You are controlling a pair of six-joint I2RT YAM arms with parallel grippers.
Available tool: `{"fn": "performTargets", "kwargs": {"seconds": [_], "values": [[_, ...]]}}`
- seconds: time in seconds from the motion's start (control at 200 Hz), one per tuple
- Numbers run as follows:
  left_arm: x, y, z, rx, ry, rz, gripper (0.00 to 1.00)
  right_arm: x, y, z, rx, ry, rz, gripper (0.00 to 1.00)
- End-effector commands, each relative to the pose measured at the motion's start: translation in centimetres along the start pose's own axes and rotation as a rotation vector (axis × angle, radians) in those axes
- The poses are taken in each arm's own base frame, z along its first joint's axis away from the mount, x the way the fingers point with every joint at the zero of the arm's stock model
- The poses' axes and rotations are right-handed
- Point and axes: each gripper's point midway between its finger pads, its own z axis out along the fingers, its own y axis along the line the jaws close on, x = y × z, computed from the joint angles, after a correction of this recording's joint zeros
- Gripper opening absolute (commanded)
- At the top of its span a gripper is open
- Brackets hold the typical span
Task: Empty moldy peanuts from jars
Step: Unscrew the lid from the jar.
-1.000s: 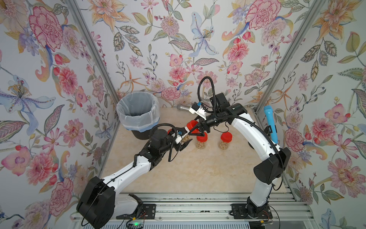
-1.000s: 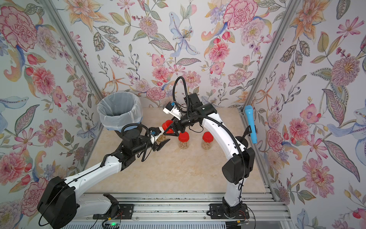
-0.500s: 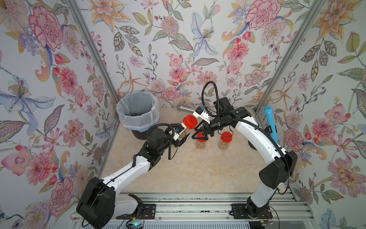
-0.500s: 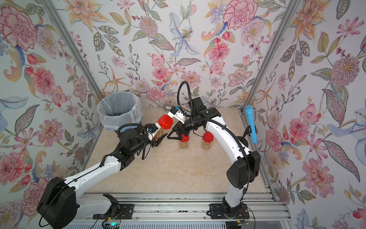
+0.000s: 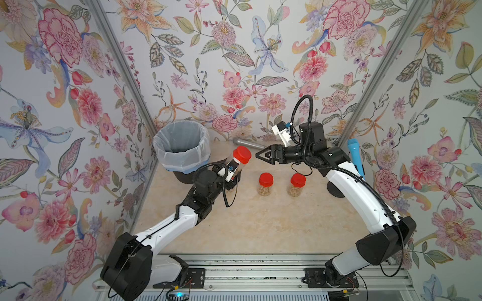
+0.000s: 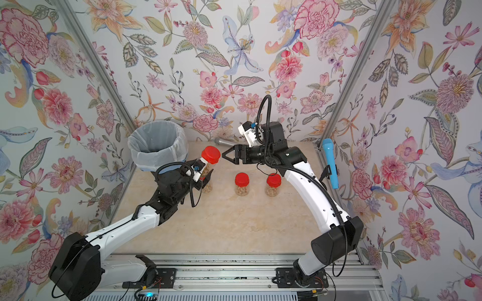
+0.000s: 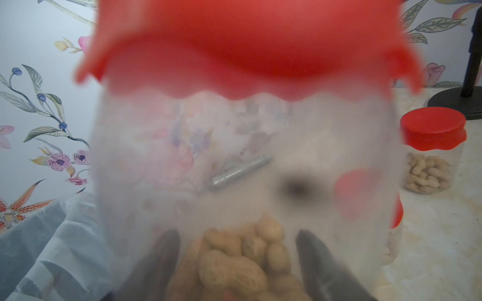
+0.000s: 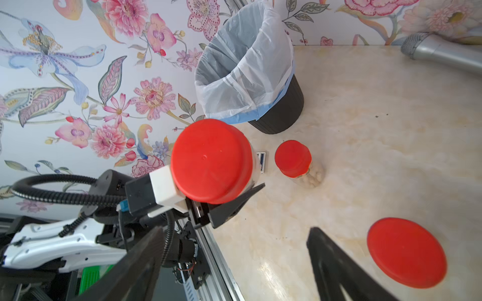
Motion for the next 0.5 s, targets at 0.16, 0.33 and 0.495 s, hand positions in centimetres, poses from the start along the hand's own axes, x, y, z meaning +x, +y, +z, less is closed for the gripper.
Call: {"fn": "performTargets", "kwargs": {"seconds": [0.16,0.33,0.495], "values": [[0.2,0.1,0.8,-0.090,0.030,0.072,0.28,-2.7,0.4,2.2,0.076,-0.109,0.139,0.90],[0.0,0.2,0.7,-0.097,0.025,0.071,0.27,-2.4,-0.5,3.1,0.107,-0.103,0.134,0.90],[0.0,0.2,0.7,-0.093,0.026,0.073,0.27,-2.0,-1.1,4.3,0.111,-0.078,0.140,0.90]]}}
